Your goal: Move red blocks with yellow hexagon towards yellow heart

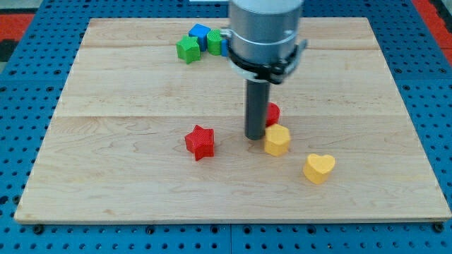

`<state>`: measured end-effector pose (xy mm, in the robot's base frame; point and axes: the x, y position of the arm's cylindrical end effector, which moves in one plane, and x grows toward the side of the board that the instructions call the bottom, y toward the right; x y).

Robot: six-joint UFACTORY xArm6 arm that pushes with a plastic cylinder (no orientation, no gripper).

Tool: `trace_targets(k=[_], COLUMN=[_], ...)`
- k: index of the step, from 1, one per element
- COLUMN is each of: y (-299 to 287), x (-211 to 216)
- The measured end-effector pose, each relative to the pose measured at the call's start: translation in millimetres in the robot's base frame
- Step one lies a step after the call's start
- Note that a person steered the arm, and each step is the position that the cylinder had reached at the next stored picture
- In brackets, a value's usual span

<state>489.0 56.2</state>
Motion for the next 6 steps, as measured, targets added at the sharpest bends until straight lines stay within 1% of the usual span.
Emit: trace_targets(k=[1,2,3,4,5,6], y=[-5.6,-96.8,-185.4,-200.4,-162.7,-170.0], x=[-17.1,-52.4,-62.2,-41.9,-17.0,-22.1])
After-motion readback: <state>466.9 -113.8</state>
